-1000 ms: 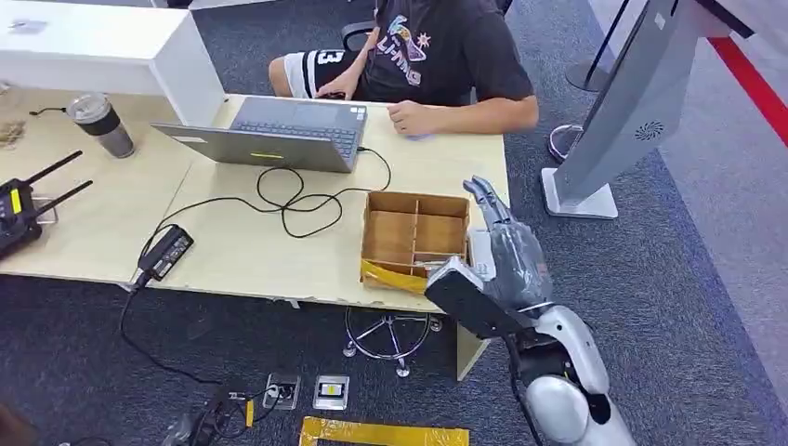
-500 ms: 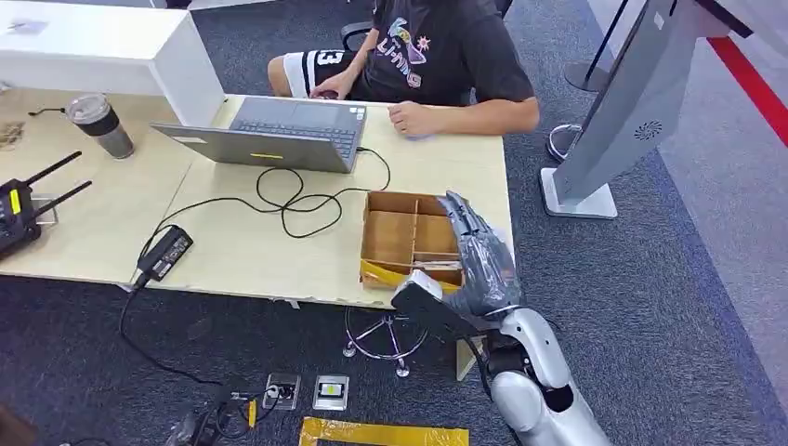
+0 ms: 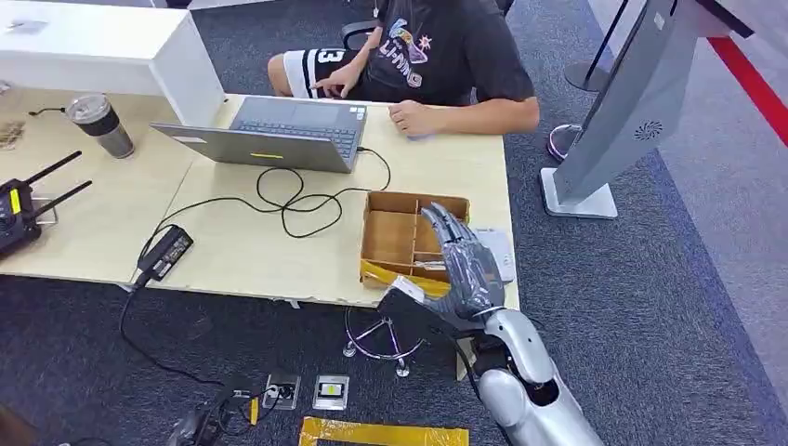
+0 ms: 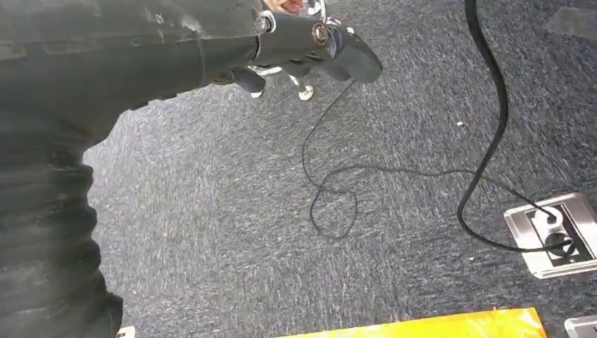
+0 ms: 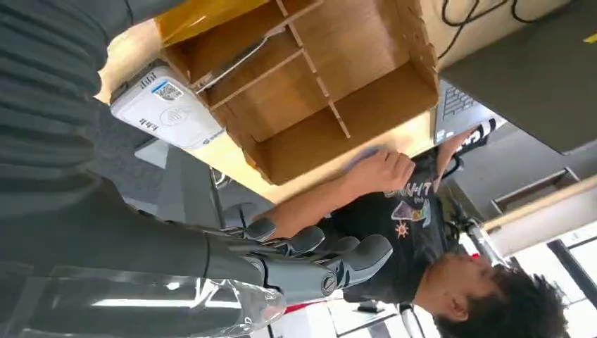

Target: Pass the card to the sensor for recognition and then transmit it.

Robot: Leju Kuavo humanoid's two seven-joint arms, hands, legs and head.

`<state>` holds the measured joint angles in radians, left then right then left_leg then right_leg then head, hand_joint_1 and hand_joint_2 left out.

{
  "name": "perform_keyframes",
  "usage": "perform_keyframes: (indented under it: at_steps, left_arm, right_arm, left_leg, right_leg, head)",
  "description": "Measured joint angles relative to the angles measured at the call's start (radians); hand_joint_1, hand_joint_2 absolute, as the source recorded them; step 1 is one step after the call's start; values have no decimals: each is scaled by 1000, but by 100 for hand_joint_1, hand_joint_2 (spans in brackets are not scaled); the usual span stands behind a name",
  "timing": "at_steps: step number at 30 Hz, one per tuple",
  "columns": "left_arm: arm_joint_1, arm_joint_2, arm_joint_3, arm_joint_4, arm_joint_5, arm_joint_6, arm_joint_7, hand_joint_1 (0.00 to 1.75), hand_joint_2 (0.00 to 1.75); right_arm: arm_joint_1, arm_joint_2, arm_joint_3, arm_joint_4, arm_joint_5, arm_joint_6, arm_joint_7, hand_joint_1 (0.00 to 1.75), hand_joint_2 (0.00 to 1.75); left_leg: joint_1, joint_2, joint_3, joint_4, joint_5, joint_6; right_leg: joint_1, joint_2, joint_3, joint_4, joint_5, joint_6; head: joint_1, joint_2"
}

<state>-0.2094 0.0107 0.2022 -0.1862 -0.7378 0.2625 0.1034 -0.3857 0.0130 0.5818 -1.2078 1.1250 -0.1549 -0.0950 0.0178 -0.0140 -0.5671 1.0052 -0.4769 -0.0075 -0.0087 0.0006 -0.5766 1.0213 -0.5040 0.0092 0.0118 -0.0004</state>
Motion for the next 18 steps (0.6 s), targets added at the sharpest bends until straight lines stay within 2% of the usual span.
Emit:
perform_keyframes:
  at_steps: [18]
  left_arm:
    - [-12, 0, -2, 0, -13, -10, 2, 0, 175]
  right_arm:
    - [-31, 16, 1, 109, 12, -1, 2, 0, 175]
  left_leg:
    - [0, 0, 0, 0, 0, 0]
  right_leg:
    - [0, 0, 0, 0, 0, 0]
  head:
    - [0, 0]
